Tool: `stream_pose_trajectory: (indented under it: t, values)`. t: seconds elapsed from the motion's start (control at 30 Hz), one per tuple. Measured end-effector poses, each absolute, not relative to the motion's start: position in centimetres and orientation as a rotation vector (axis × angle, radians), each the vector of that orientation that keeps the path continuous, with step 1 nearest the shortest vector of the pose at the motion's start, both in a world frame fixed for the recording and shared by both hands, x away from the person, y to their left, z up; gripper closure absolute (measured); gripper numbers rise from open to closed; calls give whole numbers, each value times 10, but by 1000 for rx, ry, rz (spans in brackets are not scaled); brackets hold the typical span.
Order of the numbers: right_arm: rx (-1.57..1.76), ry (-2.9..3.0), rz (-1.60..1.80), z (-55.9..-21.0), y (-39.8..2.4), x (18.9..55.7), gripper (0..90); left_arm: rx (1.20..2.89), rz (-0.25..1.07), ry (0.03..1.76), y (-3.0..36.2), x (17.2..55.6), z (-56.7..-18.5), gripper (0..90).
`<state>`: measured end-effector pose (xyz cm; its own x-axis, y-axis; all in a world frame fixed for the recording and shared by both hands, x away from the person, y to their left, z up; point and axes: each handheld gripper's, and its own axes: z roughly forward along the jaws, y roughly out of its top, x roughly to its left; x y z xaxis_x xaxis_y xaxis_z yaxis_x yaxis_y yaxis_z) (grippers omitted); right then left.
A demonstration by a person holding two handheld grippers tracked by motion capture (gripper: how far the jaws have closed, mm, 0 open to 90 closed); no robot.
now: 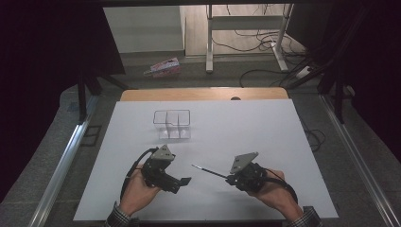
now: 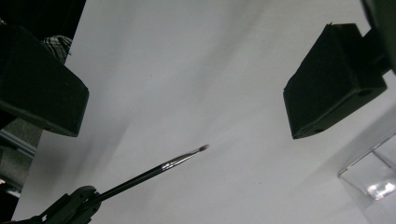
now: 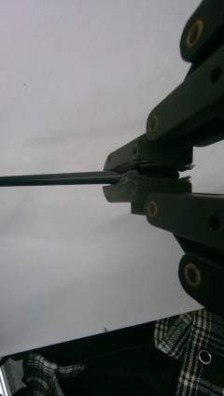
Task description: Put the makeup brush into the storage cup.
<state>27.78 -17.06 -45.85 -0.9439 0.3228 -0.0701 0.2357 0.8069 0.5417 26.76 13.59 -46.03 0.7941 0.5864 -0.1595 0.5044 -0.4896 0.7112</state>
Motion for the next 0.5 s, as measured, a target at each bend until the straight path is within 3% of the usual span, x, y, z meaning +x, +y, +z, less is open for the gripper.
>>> stream_pose_trajectory:
  t: [0.5]
  values:
    - [577,2717,876,-456,-184,272,844,2095,129,906,148,271,-469,0]
